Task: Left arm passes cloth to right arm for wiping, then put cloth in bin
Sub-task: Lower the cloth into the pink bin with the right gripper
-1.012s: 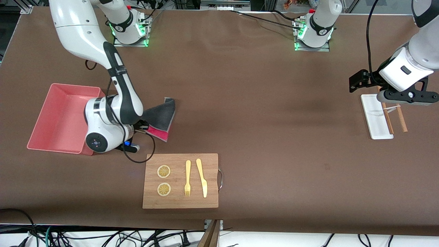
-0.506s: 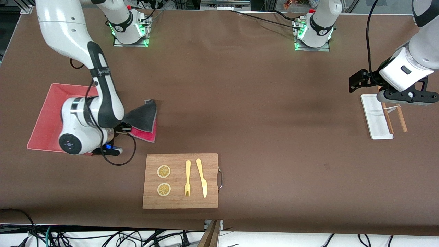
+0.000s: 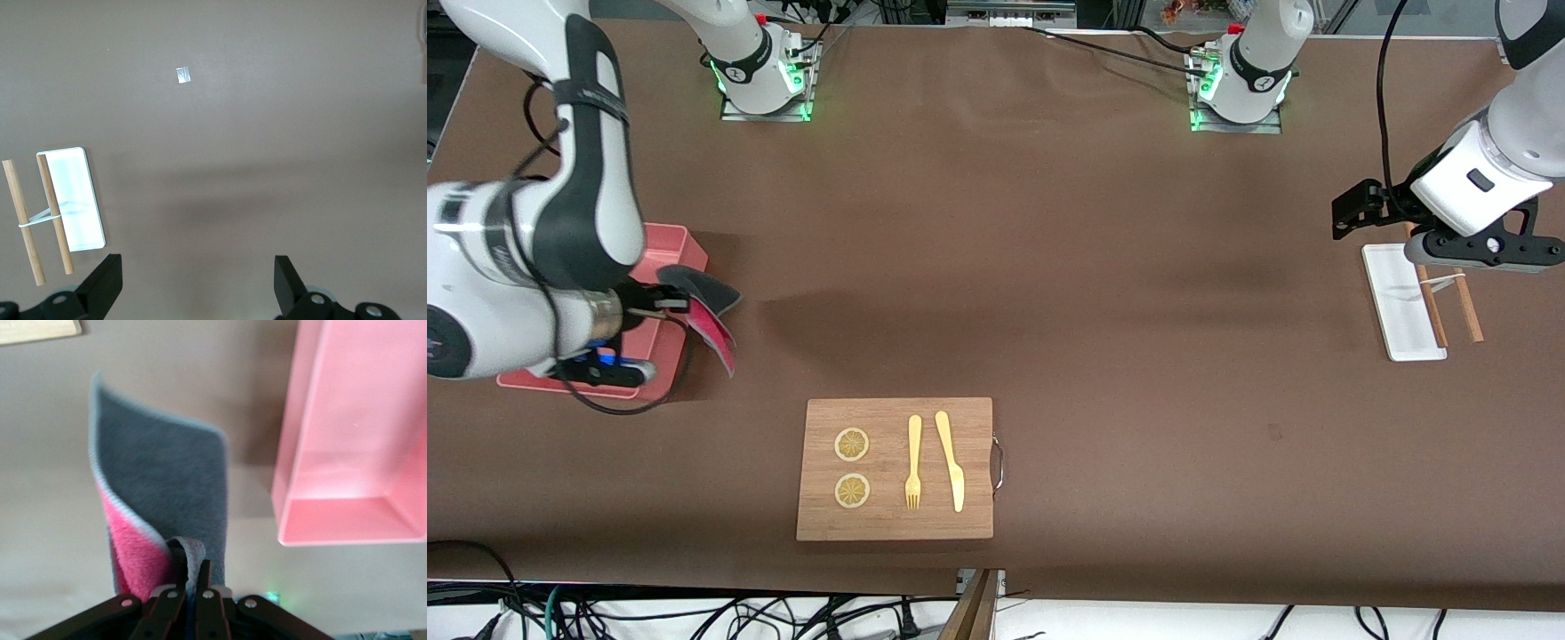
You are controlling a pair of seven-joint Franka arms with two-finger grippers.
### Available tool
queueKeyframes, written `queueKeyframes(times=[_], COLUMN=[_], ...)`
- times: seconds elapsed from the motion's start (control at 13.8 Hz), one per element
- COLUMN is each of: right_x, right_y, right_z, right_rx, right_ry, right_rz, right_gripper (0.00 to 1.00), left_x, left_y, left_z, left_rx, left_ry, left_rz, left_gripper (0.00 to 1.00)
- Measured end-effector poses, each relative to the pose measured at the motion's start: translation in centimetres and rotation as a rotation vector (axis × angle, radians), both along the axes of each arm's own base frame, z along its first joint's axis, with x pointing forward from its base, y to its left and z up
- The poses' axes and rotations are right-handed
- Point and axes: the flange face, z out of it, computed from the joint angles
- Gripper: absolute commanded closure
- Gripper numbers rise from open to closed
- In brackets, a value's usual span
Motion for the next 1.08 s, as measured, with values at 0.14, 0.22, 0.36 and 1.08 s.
queueKeyframes(times=[0.14,0.22,0.36,1.08], right_x=[-0.4,-0.5,-0.8,-1.6], right_y=[-3.2,-5.1,-8.8,-20.5], right_z=[1.5,1.9,2.8,-5.4], right_rx=[-0.01,-0.022,-0.038,-0.027], right_ry=[0.017,0.021,0.029,0.085], right_rz=[0.033,0.065,0.135,0.178], right_gripper=[1.0,1.0,1.0,1.0], left_x=[0.0,0.0,0.0,0.0], left_y=[0.0,0.0,0.0,0.0], left_z=[0.0,0.0,0.0,0.0], left_rx=[0.0,0.0,0.0,0.0], left_ry=[0.0,0.0,0.0,-0.001], left_rz=[0.0,0.0,0.0,0.0], left_gripper=[0.0,0.0,0.0,0.0])
